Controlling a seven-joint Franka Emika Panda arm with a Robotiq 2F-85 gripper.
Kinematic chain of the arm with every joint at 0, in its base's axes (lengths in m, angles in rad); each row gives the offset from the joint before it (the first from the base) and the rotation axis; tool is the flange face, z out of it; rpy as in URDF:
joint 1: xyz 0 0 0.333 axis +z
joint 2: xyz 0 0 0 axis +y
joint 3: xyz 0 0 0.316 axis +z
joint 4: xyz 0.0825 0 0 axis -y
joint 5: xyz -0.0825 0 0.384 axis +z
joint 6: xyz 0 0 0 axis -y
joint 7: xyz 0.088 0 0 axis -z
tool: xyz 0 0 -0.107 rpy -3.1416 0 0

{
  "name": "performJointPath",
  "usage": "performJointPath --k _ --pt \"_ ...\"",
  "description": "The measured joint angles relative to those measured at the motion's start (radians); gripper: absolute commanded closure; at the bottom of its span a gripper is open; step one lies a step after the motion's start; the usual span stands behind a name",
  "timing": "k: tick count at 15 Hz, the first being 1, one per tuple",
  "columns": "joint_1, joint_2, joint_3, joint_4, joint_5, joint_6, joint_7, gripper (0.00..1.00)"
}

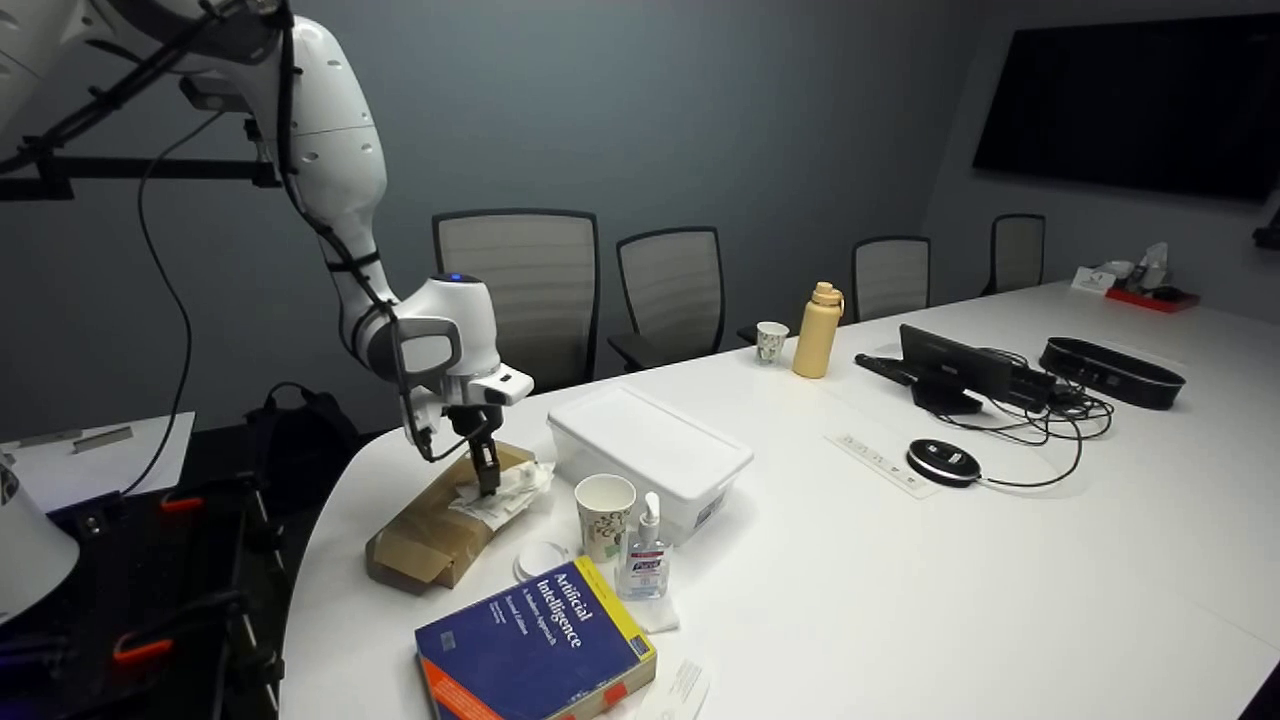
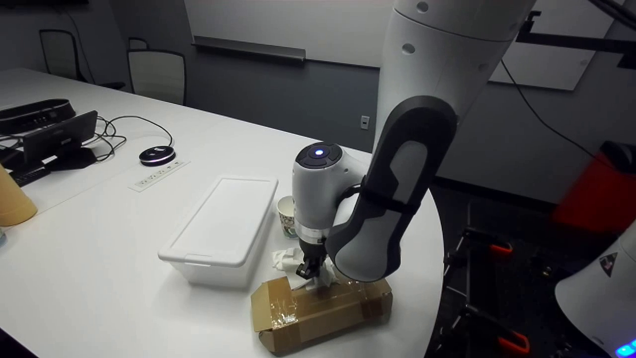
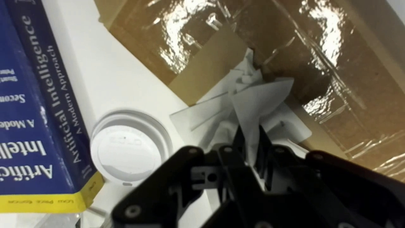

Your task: Use the tissue to wipe the box

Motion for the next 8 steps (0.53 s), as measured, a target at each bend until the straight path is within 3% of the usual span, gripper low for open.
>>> performJointPath --k 4,8 --pt "-0.011 -0.037 0.035 -0.001 -0.056 -0.141 -0.002 0.98" --pt "-0.125 -0.070 0.173 -0.001 -0.064 -0.180 -0.043 0.98"
